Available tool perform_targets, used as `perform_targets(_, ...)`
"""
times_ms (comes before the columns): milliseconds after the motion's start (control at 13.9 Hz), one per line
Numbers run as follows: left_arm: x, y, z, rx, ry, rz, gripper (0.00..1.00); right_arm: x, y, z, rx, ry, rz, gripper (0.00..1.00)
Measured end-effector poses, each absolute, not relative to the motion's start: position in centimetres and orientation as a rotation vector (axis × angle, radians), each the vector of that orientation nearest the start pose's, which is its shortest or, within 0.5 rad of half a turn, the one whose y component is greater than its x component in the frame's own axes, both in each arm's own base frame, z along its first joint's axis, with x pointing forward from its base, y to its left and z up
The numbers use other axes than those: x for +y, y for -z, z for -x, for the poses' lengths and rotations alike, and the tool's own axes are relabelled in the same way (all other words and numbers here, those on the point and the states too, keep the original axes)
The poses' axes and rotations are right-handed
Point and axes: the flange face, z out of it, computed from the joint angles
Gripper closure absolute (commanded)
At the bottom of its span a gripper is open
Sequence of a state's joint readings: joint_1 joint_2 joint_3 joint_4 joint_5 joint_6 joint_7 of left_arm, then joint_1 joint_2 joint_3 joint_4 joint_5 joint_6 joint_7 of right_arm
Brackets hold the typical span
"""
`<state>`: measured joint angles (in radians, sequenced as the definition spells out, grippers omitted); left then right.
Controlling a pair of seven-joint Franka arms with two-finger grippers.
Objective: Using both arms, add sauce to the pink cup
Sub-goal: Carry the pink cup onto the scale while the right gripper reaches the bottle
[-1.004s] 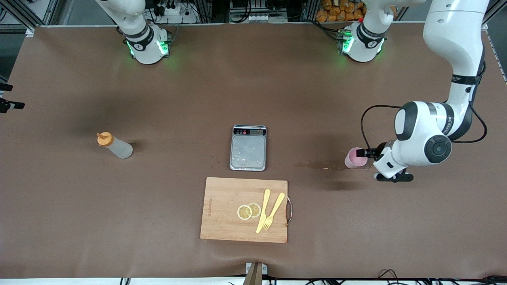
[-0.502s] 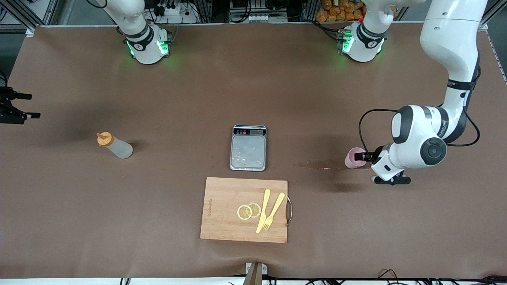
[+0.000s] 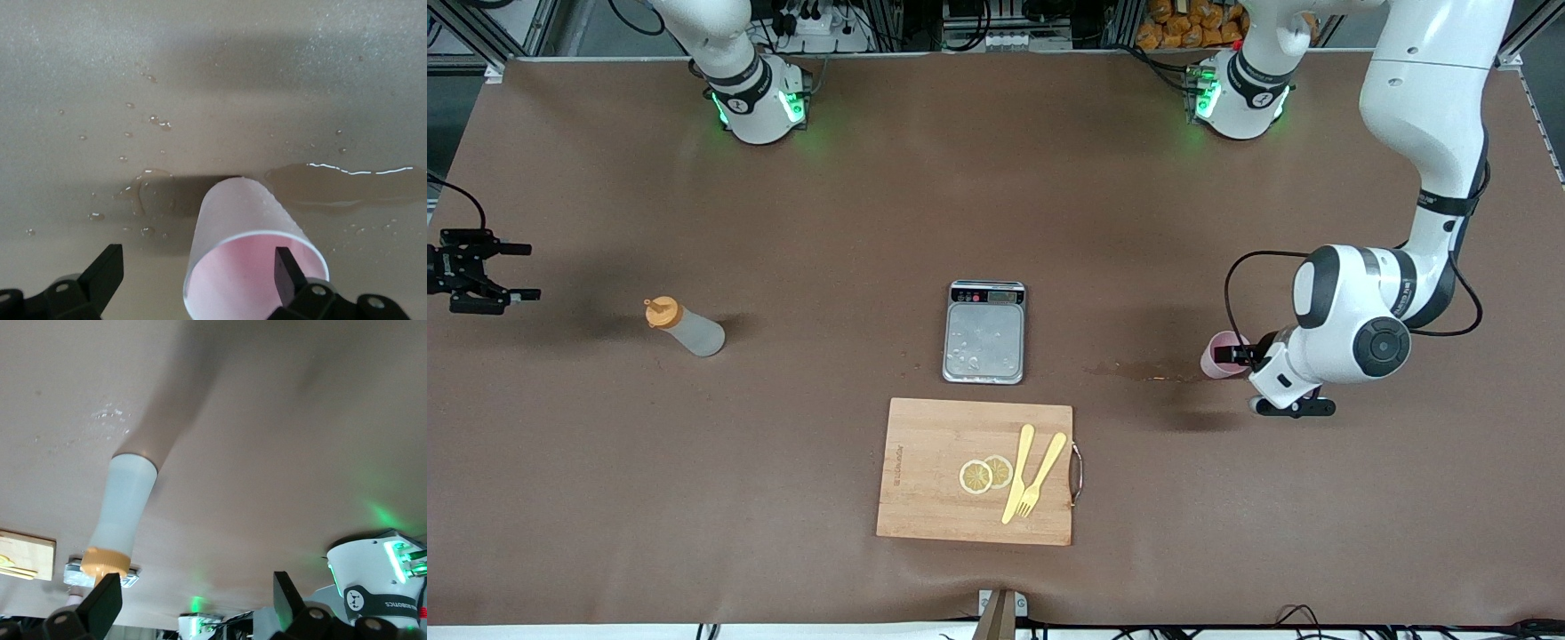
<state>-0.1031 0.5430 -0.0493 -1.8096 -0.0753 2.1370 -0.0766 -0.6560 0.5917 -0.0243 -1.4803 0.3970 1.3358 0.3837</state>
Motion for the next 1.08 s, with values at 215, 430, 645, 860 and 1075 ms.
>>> perform_targets(215,-9.6,-22.2,-61.7,0.037,-0.372,3.178,1.0,-36.9,-27.3,-50.4,1.364,-0.891,2.039,0.0)
perform_targets(430,-9.5,-21.7,-61.4,0.035,-0.388,3.175,1.0,-36.3,-24.9,-50.9,1.365,-0.915,1.956,0.0)
perform_targets(645,-9.7,-21.9,-61.4,0.04,-0.373,3.177,1.0,-35.1,-21.1,-51.3,1.401,-0.983,1.827,0.0)
perform_targets(860,-10.1,-24.3,-61.9,0.046,-0.3,3.189,1.0,-33.3,-17.4,-51.9,1.437,-1.06,1.689,0.0)
perform_targets(1075,-10.5,-28.1,-62.3,-0.048,-0.211,3.2,1.0,-31.1,-14.1,-52.4,1.419,-1.128,1.628,0.0)
